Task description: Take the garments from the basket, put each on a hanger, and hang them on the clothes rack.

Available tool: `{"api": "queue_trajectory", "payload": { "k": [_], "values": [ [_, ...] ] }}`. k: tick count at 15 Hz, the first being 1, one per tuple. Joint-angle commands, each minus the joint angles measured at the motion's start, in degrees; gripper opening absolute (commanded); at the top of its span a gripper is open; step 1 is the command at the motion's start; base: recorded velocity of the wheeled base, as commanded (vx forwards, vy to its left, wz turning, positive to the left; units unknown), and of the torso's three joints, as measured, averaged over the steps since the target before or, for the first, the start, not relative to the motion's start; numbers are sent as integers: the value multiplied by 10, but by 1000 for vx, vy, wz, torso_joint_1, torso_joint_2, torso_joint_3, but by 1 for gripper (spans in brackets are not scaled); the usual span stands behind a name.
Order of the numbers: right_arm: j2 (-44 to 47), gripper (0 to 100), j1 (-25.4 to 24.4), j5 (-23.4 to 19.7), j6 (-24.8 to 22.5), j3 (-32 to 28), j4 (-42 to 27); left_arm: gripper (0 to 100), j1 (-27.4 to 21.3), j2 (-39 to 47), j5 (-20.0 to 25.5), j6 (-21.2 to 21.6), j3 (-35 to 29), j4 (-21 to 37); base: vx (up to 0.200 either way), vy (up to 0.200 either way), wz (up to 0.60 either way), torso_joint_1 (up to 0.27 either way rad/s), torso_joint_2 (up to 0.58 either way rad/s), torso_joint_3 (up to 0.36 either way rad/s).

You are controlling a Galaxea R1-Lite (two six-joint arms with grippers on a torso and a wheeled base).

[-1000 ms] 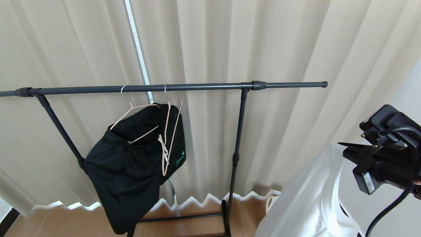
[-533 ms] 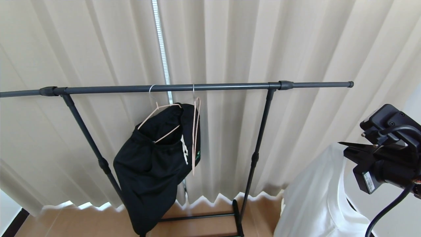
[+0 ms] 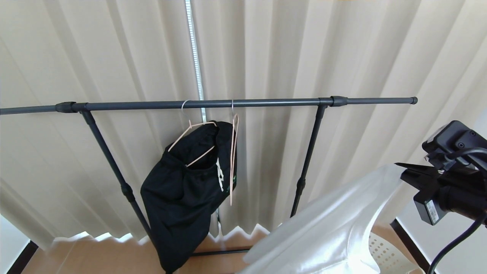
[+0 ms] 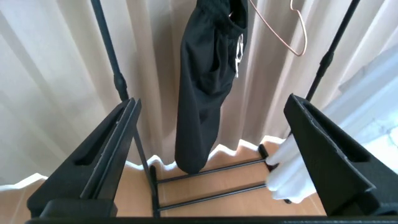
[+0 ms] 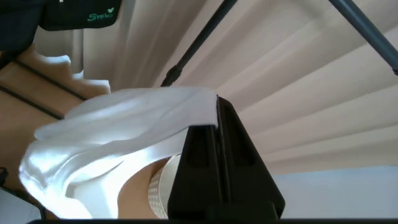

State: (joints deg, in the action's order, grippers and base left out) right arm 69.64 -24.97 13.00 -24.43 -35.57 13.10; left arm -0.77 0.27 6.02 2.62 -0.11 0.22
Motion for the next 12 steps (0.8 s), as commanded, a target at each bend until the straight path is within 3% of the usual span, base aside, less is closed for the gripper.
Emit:
{"api": "queue_trajectory", "payload": {
  "k": [1, 2, 4, 8, 9, 11, 12],
  "values": [
    [12, 0, -1, -1, 1, 6, 1, 100, 0, 1, 0, -3, 1, 0, 0, 0, 0, 159, -354, -178],
    [15, 0, -1, -2, 1, 8, 3, 100, 0, 1, 0, -2, -1, 6, 0, 0, 0, 163, -349, -178],
    [15, 0, -3, -2, 1, 26, 16, 100, 4, 23, 2, 50, -31, 12, 0, 0, 0, 144, -308, -156],
    [20, 0, -10, -23, 2, 31, 46, 100, -5, 272, 10, 20, -146, 4, 0, 0, 0, 4, -18, -5],
    [22, 0, -32, -23, 18, 31, 45, 100, -35, 353, 15, -3, -189, 5, 0, 0, 0, 0, 0, 0],
    [47, 0, -56, -19, 108, 6, 39, 100, -177, 488, 10, -67, -241, -2, 0, 0, 0, 0, 0, 0],
    [77, 0, -61, -18, 152, -13, 40, 100, -248, 559, -8, -126, -263, -25, 0, 0, 0, 0, 0, 0]
  ]
}}
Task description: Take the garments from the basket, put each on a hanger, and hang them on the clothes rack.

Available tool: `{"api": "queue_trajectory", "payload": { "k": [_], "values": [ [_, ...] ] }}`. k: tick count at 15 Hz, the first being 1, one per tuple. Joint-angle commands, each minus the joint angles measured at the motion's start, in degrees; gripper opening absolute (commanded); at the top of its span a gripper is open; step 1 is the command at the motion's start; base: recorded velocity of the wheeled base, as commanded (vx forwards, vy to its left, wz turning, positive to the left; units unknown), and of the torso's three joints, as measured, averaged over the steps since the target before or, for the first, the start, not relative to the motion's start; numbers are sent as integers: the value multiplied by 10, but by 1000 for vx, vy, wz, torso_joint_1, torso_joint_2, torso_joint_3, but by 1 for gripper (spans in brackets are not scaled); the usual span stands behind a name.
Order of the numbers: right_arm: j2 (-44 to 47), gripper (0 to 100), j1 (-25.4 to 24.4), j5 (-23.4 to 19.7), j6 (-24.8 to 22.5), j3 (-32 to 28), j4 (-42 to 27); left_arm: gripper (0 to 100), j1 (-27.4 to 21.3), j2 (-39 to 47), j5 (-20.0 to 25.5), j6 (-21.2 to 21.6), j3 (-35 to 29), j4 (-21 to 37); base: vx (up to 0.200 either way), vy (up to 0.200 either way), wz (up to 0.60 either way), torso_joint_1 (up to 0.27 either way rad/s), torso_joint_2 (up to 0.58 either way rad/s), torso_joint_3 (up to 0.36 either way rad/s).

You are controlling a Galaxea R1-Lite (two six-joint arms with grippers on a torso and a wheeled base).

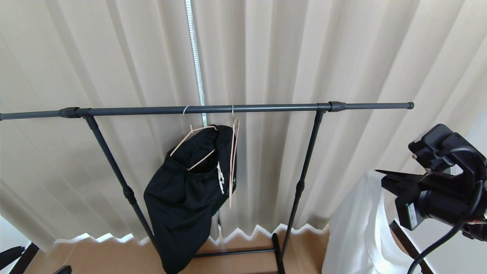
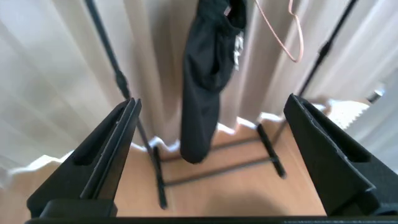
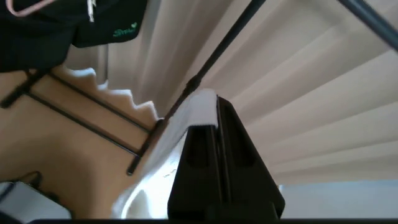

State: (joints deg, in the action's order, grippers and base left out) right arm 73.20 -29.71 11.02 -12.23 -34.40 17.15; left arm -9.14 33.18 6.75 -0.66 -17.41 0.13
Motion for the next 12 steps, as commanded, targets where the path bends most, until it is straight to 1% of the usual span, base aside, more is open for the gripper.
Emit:
{"api": "queue_trajectory", "payload": {
  "k": [1, 2, 3, 4, 5, 6, 8, 9, 10, 11, 12],
  "values": [
    [64, 0, -15, 8, 66, -43, 0, 100, -225, 305, -60, -136, -107, -51, 0, 0, 0, 0, 0, 0],
    [82, 0, -18, 14, 92, -63, 0, 100, -265, 383, -111, -156, -124, -85, 0, 0, 0, 0, 0, 0],
    [93, 0, -26, 23, 114, -77, 0, 100, -287, 456, -133, -166, -141, -134, 0, 0, 0, 0, 0, 0],
    [98, 0, -35, 38, 128, -83, 0, 100, -306, 494, -134, -166, -152, -180, 0, 0, 0, 0, 0, 0],
    [99, 0, -45, 59, 132, -92, 3, 100, -330, 524, -134, -166, -164, -211, 0, 0, 0, 0, 0, 0],
    [99, 0, -51, 71, 132, -102, 5, 100, -353, 553, -138, -166, -181, -215, 0, 0, 0, 0, 0, 0],
    [111, 0, -66, 89, 132, -126, 6, 100, -375, 603, -135, -169, -210, -222, 0, 0, 0, 0, 0, 0],
    [121, 0, -73, 106, 133, -135, 7, 100, -388, 636, -138, -181, -229, -227, 0, 0, 0, 0, 0, 0],
    [135, 0, -87, 117, 146, -137, 12, 100, -403, 653, -142, -199, -244, -232, 0, 0, 0, 0, 0, 0],
    [148, 0, -103, 136, 173, -139, 24, 100, -416, 662, -152, -212, -259, -232, 0, 0, 0, 0, 0, 0],
    [166, 0, -119, 175, 188, -146, 37, 100, -430, 673, -165, -225, -272, -232, 0, 0, 0, 0, 0, 0]
  ]
}}
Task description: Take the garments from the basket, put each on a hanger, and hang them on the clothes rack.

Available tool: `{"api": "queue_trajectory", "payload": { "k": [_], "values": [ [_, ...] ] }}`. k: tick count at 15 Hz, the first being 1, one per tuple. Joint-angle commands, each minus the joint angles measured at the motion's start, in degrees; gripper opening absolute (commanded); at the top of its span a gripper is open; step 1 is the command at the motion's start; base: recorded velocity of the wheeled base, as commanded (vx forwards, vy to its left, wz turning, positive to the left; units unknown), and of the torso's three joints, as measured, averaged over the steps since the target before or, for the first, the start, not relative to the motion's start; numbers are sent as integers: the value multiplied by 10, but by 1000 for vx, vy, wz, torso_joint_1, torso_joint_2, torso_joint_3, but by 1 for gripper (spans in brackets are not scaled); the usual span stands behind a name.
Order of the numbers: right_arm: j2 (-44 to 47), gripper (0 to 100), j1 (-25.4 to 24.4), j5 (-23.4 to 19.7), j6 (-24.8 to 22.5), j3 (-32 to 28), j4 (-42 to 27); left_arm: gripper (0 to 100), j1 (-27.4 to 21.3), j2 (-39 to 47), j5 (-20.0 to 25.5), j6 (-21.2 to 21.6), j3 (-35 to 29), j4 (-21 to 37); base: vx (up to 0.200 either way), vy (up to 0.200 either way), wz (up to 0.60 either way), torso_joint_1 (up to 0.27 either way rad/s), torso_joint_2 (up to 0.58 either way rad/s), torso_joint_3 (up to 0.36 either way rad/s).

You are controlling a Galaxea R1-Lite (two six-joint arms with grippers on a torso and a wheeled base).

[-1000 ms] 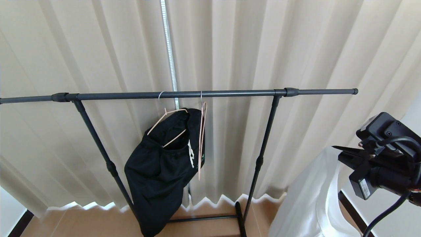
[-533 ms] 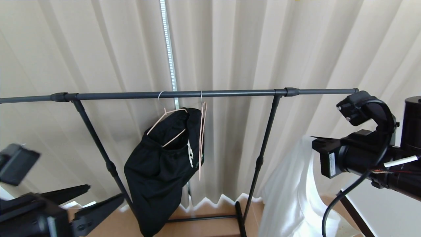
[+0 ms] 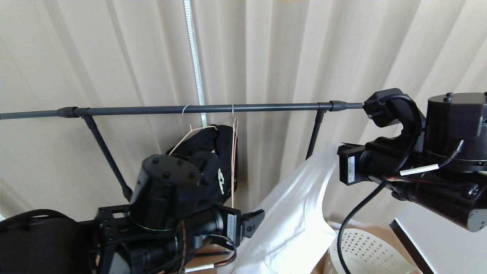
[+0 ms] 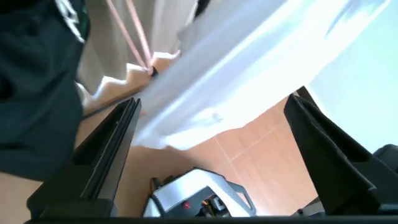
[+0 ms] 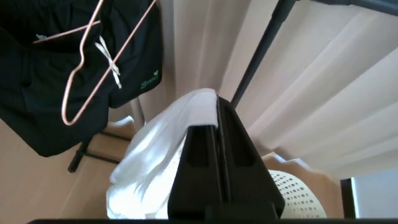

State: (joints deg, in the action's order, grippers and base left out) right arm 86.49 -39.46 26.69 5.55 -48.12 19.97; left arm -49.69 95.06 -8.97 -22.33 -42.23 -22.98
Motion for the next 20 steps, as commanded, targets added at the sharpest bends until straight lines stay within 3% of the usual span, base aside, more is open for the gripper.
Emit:
{"api": "queue_trajectory", "payload": {
  "k": [1, 3, 5, 12, 13, 16, 20],
  "values": [
    [47, 0, -32, 62, 11, -14, 19, 100, -36, 63, -21, -19, -37, 0, 0, 0, 0, 0, 0, 0],
    [75, 0, -48, 121, 11, -15, 53, 100, -56, 91, -54, -24, -66, -1, 0, 0, 0, 0, 0, 0],
    [90, 0, -52, 143, 10, -14, 78, 100, -66, 124, -74, -22, -99, 0, 0, 0, 0, 0, 0, 0],
    [85, 0, -62, 161, 11, -8, 80, 100, -81, 214, -98, -22, -219, 0, 0, 0, 0, 0, 0, 0],
    [83, 0, -62, 162, 11, -8, 80, 100, -81, 234, -119, -23, -237, 0, 0, 0, 0, 0, 0, 0],
    [71, 0, -62, 163, 10, -8, 80, 100, -74, 267, -149, -22, -253, 0, 0, 0, 0, 0, 0, 0],
    [55, 0, -62, 164, 7, -10, 76, 100, -63, 267, -166, -23, -224, 0, 0, 0, 0, 0, 0, 0]
  ]
}}
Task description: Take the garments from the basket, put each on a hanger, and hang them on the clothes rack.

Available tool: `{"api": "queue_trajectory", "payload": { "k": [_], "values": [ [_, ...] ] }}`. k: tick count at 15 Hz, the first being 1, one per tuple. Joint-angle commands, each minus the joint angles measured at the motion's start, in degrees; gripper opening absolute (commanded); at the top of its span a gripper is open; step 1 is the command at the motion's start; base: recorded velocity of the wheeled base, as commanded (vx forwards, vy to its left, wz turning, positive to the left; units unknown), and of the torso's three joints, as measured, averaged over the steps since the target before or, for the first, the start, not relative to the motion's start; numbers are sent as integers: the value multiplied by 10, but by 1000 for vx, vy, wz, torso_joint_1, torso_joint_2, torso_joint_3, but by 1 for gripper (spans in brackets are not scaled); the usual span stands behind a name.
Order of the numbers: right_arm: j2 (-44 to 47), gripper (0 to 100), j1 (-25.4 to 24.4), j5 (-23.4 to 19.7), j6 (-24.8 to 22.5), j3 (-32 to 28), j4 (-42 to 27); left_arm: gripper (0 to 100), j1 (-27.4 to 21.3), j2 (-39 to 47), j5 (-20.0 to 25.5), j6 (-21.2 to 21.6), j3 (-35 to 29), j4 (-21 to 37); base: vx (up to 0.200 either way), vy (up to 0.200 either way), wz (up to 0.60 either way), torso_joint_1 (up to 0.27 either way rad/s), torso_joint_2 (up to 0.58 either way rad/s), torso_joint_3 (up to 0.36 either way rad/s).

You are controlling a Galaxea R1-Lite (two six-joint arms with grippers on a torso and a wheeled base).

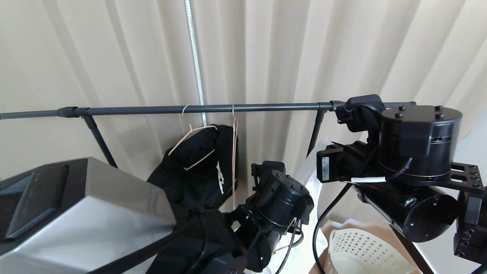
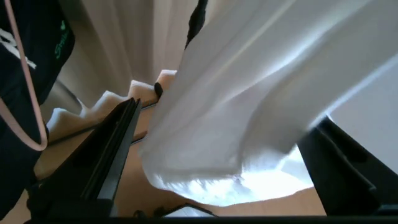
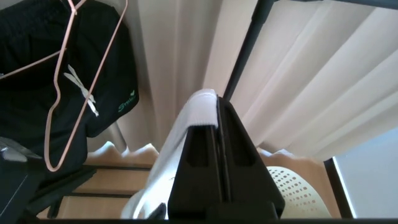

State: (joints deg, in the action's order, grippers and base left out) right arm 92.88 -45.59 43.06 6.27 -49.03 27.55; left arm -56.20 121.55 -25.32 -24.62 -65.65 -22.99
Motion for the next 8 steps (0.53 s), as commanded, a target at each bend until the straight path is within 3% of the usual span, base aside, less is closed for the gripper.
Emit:
{"api": "queue_trajectory", "payload": {
  "k": [1, 8],
  "values": [
    [-11, 0, 0, 0, 0, -1, 0, 100, 2, 2, -9, 1, 16, 0, 0, 0, 0, 0, 0, 0],
    [-14, 0, 2, 0, 0, 3, -2, 100, 17, -25, -10, 2, 33, -1, 0, 0, 0, 0, 0, 0]
  ]
}}
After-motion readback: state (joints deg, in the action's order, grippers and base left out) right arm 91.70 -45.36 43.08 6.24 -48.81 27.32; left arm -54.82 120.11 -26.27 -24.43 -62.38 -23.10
